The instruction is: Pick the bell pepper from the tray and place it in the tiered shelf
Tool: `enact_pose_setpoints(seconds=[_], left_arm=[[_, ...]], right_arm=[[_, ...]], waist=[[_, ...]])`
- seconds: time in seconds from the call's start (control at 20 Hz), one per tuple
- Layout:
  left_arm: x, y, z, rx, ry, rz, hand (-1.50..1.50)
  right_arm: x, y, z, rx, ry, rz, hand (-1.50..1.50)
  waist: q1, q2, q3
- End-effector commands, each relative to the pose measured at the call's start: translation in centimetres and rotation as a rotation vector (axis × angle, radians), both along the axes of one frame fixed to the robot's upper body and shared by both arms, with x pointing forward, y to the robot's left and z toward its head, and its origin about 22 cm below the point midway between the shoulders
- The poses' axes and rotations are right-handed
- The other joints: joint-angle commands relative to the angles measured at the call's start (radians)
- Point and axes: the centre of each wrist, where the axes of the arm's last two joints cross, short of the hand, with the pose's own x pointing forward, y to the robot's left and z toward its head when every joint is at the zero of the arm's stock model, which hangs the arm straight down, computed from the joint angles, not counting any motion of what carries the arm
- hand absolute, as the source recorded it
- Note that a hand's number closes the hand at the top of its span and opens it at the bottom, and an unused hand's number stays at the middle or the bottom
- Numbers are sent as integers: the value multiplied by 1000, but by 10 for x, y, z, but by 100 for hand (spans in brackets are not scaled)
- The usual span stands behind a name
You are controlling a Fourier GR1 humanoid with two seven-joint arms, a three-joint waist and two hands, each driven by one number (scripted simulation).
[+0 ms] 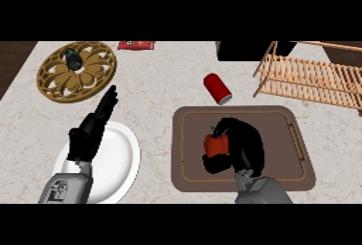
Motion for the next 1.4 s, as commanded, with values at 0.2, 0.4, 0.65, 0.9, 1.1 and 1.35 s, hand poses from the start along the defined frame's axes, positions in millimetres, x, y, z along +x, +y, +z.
enact_pose_setpoints(seconds=[0.2, 0.4, 0.65, 0.9, 1.1, 1.35], left_arm=[[-4, -1, -4, -13, -16, 8, 0], [-10, -10, -2, 1, 10, 11, 0], [5, -6, 1, -9, 1, 27, 0], [-7, -1, 4, -7, -2, -11, 0], [-1, 1, 2, -9, -9, 8, 0], [5, -13, 13, -13, 3, -4, 0]], right_arm=[[-25, 1, 66, 159, -294, -85, 150], [-38, 8, 115, 183, -395, -159, 150], [-53, -12, 151, 35, -448, -283, 150], [-36, -31, 189, -12, -551, -364, 150], [-26, -41, 197, -44, -608, -417, 150], [-24, -57, 221, -65, -641, -462, 150]], waist=[[-7, -1, -1], [-2, -2, -1], [-12, -3, -1], [-1, -2, -1], [-1, 0, -1], [-2, 0, -1]])
